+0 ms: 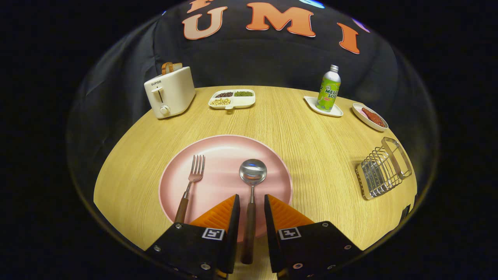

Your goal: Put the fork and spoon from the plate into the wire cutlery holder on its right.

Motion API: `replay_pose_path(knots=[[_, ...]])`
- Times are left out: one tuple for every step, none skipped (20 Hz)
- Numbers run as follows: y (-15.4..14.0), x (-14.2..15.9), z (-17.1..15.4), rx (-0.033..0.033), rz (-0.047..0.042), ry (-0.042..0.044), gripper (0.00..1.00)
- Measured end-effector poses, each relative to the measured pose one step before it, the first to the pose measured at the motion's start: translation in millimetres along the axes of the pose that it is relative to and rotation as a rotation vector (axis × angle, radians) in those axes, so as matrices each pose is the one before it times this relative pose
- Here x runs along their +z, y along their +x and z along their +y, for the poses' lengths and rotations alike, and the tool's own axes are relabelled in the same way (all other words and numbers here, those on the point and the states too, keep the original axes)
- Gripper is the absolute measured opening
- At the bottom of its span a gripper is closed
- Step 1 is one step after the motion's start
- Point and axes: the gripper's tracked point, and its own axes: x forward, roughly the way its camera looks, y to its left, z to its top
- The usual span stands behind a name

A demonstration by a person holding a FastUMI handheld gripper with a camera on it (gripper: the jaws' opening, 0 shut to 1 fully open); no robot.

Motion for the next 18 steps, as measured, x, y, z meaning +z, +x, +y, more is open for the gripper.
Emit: replay_pose_path(knots=[[2.16,-0.95,-0.53,-0.00091,0.00882,-0.00038,0.34],[0.95,-1.72,0.27,-0.00086,0.00785,-0.00009,0.30],[1.86,-1.32,0.39,-0.00346,0.00634,-0.00402,0.30],[1.24,-1.50,0.74,0.00166,0.00758,-0.00634,0.30],[1.03,-1.78,0.52,-0.00067,0.01183,-0.00405,0.30],[-1.57,0.61,-1.24,-0.00720,0.00232,0.00481,0.19],[-1.47,0.92,-0.21,-0.00708,-0.00036,0.00995,0.12],[-0.67,-0.61,-0.72,-0.00065,0.00572,-0.00059,0.06],[-4.07,1.94,-0.20,0.00486,-0.00060,0.00121,0.05],[-4.26,3.01,-1.36,0.00706,-0.00476,-0.00050,0.05],[-5.08,5.55,-1.63,0.00853,-0.00904,-0.00467,0.05],[-5.51,3.45,-4.06,0.00168,-0.01127,-0.00371,0.05],[-6.06,3.37,-4.61,0.00188,0.00068,-0.00820,0.05],[-4.80,2.80,-5.56,0.00139,-0.00111,-0.00150,0.05],[-6.38,3.77,-5.78,0.00055,-0.00053,0.00558,0.05],[-5.16,3.21,-6.39,0.00332,-0.00055,0.00786,0.05],[-5.17,3.24,-7.90,-0.00235,0.00025,0.00927,0.05],[-4.29,1.89,-9.37,-0.00397,0.00189,0.00586,0.05]])
